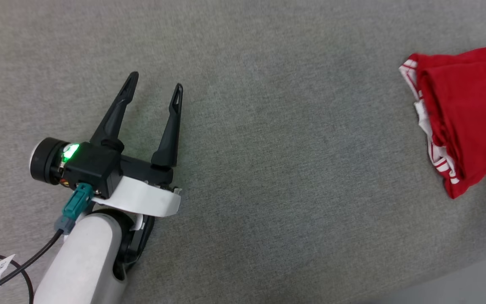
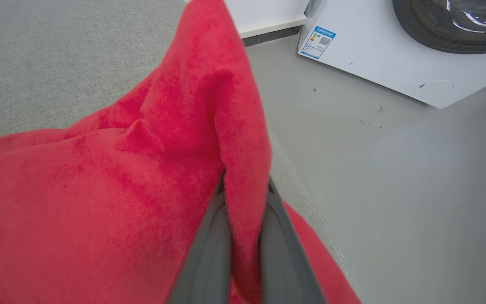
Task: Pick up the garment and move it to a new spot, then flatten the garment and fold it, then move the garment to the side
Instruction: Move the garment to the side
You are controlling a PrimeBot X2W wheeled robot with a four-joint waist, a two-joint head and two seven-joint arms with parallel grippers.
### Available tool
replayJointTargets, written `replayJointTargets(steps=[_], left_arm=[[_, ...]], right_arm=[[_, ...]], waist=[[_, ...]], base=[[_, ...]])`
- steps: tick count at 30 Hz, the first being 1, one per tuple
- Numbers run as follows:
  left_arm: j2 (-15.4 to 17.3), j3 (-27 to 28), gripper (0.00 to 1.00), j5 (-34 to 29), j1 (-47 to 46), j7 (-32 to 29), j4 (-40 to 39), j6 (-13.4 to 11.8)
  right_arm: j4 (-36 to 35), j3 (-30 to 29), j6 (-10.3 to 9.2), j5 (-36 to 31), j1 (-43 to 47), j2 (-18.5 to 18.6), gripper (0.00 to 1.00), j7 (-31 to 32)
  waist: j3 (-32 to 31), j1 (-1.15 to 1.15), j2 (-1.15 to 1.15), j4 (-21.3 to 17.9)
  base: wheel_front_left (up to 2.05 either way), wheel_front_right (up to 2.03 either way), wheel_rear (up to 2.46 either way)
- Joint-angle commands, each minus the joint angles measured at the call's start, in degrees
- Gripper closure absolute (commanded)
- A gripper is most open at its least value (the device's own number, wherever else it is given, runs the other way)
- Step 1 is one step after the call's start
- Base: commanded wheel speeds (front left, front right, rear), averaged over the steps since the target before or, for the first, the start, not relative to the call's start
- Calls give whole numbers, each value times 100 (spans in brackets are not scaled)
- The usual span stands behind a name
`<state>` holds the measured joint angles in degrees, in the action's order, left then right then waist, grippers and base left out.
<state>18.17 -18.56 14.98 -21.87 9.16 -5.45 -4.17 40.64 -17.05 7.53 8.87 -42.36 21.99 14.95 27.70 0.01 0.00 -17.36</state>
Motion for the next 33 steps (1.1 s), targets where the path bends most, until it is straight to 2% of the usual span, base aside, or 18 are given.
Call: replayJointTargets(steps=[1, 4, 5, 6, 7, 8, 17, 26, 33], left_arm=[[42, -17, 0, -38, -124, -28, -57, 19], [52, -56, 0, -74, -223, -72, -125, 34], [57, -61, 0, -72, -238, -79, -124, 40], [66, -63, 0, -69, -250, -83, -109, 48], [69, -68, 0, -63, -261, -86, -83, 41], [65, -73, 0, -61, -262, -77, -75, 32], [8, -52, 0, 72, 101, 68, 248, -80], [-179, 148, 0, 430, 858, 284, 619, -351], [-378, 411, 0, 747, 1532, 468, 872, -589]], right_arm=[[123, -126, -9, -67, -117, -13, 100, -126], [460, -480, -9, -289, -252, -96, 100, -351], [554, -566, -9, -361, -289, -135, 85, -459], [642, -678, -9, -389, -324, -180, 60, -577], [729, -749, -9, -481, -346, -203, 18, -683], [778, -797, -9, -570, -374, -212, 0, -827], [857, -866, -9, -1219, -249, -302, 0, -1942], [183, -98, -9, -1164, 627, -715, 0, -2573], [-579, 714, -9, -719, 1731, -1135, 0, -2506]], waist=[[392, -1, 0, -67], [509, -1, 0, -29], [530, -1, 0, -18], [543, -1, 0, -12], [547, -1, 0, -10], [545, -1, 0, -8], [-84, -1, 0, -45], [-1172, -1, 0, 136], [-1956, -1, 0, 502]], base=[[0, 0, 0], [0, 0, 0], [0, 0, 0], [0, 0, 0], [0, 0, 0], [0, 0, 0], [0, 0, 0], [0, 0, 0], [0, 0, 0]])
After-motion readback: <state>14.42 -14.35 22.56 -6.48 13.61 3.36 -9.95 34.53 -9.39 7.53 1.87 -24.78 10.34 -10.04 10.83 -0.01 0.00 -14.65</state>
